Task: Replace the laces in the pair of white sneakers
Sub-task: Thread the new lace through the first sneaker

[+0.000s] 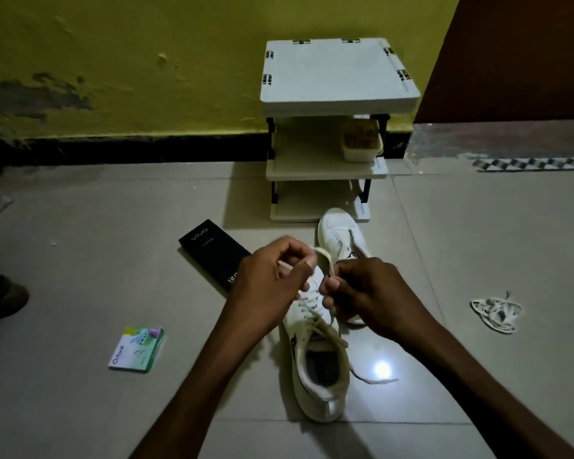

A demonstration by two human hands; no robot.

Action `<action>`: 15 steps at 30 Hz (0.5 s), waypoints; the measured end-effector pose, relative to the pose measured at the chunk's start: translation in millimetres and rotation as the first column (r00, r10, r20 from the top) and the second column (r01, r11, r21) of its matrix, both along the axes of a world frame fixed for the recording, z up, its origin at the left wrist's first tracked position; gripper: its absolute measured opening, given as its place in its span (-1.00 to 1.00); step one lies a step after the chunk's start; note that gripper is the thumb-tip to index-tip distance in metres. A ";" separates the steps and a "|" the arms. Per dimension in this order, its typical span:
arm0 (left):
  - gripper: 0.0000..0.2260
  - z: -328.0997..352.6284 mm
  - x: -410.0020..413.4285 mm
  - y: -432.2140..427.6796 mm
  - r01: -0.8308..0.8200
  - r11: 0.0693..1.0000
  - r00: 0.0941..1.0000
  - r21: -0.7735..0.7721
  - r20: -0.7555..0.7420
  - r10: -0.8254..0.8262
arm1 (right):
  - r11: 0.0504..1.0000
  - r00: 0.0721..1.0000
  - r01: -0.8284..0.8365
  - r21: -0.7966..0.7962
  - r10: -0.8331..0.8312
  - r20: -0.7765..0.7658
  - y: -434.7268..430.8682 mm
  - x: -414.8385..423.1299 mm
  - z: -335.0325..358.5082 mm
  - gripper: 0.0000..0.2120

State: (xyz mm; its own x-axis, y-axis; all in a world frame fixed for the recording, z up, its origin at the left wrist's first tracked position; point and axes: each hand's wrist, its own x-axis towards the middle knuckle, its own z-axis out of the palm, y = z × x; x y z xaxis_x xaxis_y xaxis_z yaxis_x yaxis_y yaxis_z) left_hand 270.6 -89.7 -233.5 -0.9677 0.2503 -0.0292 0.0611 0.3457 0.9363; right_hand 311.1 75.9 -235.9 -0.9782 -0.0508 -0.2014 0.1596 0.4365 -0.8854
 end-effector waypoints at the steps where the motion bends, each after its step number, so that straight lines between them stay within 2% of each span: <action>1: -0.96 -3.2 3.7 -0.6 0.030 0.999 0.999 0.012 0.030 -0.031 | 0.999 1.000 -0.016 0.040 0.016 0.008 -2.2 1.3 -3.6 -0.79; 4: -0.83 -12.7 11.7 -5.4 0.111 0.994 0.991 -0.026 0.079 -0.108 | 0.966 0.996 -0.059 0.252 0.075 -0.052 -5.0 5.3 -19.0 -0.85; 6: -0.77 -19.7 13.3 -8.4 0.159 0.981 0.987 -0.108 0.045 -0.155 | 0.945 0.992 -0.106 0.310 0.121 -0.028 -6.3 7.2 -24.0 -0.88; 9: -0.83 -30.0 15.1 -10.2 0.153 0.957 0.986 -0.246 -0.034 -0.166 | 0.934 0.995 -0.076 0.348 0.094 -0.037 -9.7 6.7 -27.9 -0.92; 15: -0.94 -46.0 14.7 -11.2 0.087 0.940 0.988 -0.330 -0.096 -0.125 | 0.956 0.999 0.041 0.291 -0.045 0.008 -11.9 6.0 -30.7 -0.86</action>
State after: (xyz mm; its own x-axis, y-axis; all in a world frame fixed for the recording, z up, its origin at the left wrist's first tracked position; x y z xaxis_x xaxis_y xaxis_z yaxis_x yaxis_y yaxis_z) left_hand 285.4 -100.9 -279.4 -0.9378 0.3468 -0.0169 0.2136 0.6146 0.7594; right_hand 317.1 64.0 -266.6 -0.9751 0.0541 -0.2151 0.1956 0.6667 -0.7192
